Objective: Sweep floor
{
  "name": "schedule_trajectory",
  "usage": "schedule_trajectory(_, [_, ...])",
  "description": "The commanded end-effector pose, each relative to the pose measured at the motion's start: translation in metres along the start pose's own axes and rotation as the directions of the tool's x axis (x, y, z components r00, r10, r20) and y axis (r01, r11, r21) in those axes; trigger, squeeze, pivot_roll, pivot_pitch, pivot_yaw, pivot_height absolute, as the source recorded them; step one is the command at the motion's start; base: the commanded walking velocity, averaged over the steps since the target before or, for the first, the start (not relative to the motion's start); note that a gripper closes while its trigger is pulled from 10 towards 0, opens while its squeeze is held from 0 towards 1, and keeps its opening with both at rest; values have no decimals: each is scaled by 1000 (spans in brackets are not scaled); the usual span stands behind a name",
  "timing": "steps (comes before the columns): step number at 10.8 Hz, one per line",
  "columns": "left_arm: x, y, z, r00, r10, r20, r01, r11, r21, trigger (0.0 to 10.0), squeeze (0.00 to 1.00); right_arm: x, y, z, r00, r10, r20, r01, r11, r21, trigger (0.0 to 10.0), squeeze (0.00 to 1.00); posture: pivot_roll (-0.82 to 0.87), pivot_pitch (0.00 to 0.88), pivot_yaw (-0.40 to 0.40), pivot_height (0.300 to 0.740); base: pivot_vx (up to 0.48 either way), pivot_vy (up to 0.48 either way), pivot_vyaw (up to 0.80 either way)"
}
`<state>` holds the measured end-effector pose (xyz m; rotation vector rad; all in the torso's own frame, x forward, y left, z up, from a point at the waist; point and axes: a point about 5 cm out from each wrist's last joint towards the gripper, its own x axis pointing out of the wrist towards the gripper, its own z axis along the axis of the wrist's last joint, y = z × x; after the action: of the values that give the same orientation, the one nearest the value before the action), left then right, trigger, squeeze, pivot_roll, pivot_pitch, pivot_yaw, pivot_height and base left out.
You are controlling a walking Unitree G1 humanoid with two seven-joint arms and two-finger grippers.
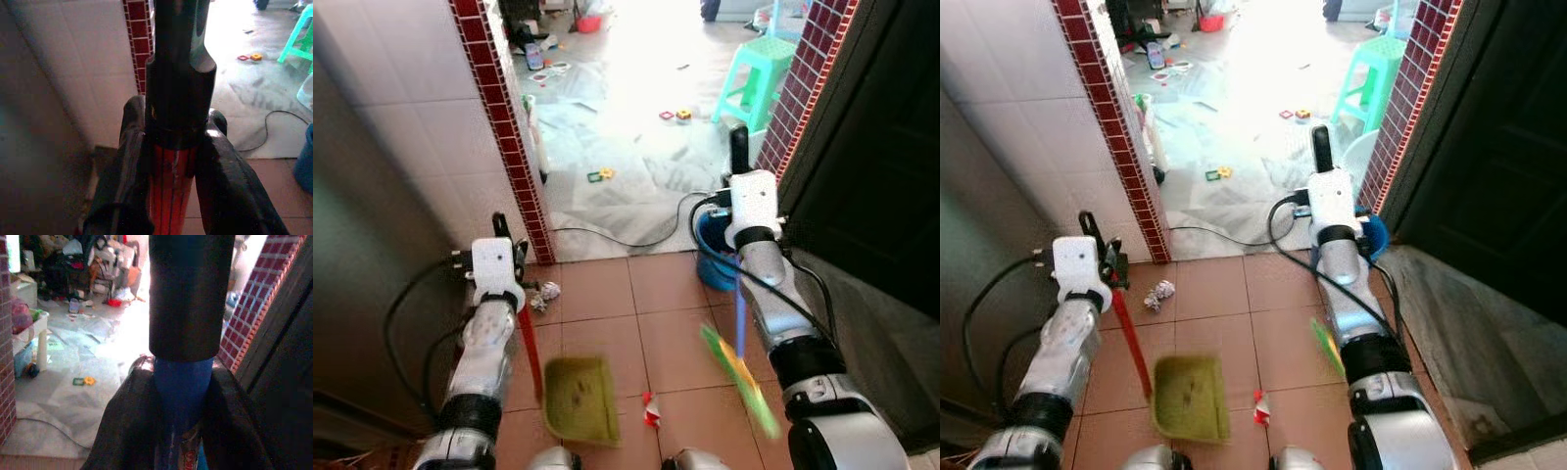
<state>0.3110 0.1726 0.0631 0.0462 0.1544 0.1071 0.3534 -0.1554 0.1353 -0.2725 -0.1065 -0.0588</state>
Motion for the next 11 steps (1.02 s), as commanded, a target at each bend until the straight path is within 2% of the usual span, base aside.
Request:
schedule_trajectory(1, [4,-8,4,1000,-24,-1,24,999,29,10000,0,7,-6,10,1000,-25,16,25,1000,17,10000,0,-136,5,46,740,0,0,0])
schedule_trajectory(2, [8,-16,6,999,-32,-1,32,999,11,10000,0,8,-12,4,998,-56,-35,58,996,61,10000,0,-142,5,50,740,0,0,0])
schedule_trajectory(4, [8,-36,-8,990,-98,-104,98,995,-6,10000,0,8,-13,-1,993,-73,-95,85,987,135,10000,0,-144,5,54,740,0,0,0])
schedule_trajectory(5, [8,-48,-8,982,-149,-120,148,989,-18,10000,0,9,-11,-3,989,-66,-134,92,976,197,10000,0,-145,7,54,740,0,0,0])
schedule_trajectory(11, [8,-48,-8,982,-149,-120,148,989,-18,10000,0,9,-11,-3,989,-66,-134,92,976,197,10000,0,-145,7,54,740,0,0,0])
